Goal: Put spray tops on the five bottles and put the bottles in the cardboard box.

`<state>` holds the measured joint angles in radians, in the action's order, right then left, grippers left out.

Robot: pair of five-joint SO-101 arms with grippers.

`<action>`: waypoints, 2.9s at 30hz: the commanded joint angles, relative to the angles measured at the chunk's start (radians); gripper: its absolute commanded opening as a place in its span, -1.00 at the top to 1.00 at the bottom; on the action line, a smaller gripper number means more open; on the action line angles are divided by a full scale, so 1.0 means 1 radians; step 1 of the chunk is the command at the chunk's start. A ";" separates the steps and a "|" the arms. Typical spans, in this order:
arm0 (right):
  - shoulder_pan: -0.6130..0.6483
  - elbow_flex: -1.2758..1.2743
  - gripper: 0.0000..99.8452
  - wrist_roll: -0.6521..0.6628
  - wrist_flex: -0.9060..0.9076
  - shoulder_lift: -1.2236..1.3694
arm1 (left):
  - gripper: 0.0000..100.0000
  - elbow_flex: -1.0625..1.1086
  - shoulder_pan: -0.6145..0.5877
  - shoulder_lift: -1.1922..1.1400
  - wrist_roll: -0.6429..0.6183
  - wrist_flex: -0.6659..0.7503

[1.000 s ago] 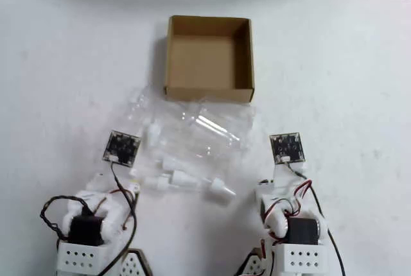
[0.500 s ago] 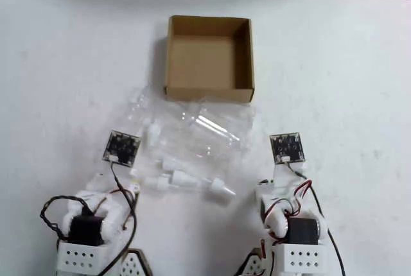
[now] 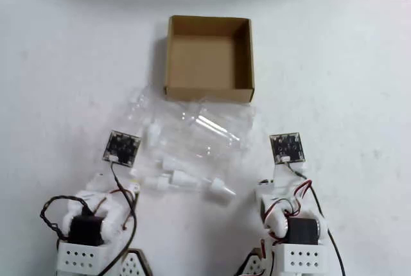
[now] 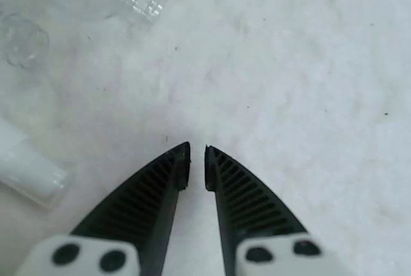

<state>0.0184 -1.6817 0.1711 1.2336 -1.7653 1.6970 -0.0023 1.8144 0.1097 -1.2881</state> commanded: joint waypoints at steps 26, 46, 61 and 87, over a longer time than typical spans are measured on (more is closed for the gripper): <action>-0.008 -0.011 0.96 -0.003 -0.002 -0.007 | 0.95 -0.012 -0.008 0.015 0.006 0.006; -0.240 -0.008 0.96 0.124 -0.107 -0.036 | 0.95 -0.124 -0.193 0.015 0.064 0.245; -0.248 -0.009 0.96 0.345 -0.073 -0.035 | 0.95 -0.563 -0.188 -0.407 0.097 0.190; -0.246 -0.009 0.96 0.347 -0.071 -0.035 | 0.90 -0.620 0.113 -1.171 -0.006 0.443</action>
<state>-0.2209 -1.6817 0.5071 1.1523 -1.7944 1.0203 0.0898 0.6452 0.0760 -0.9459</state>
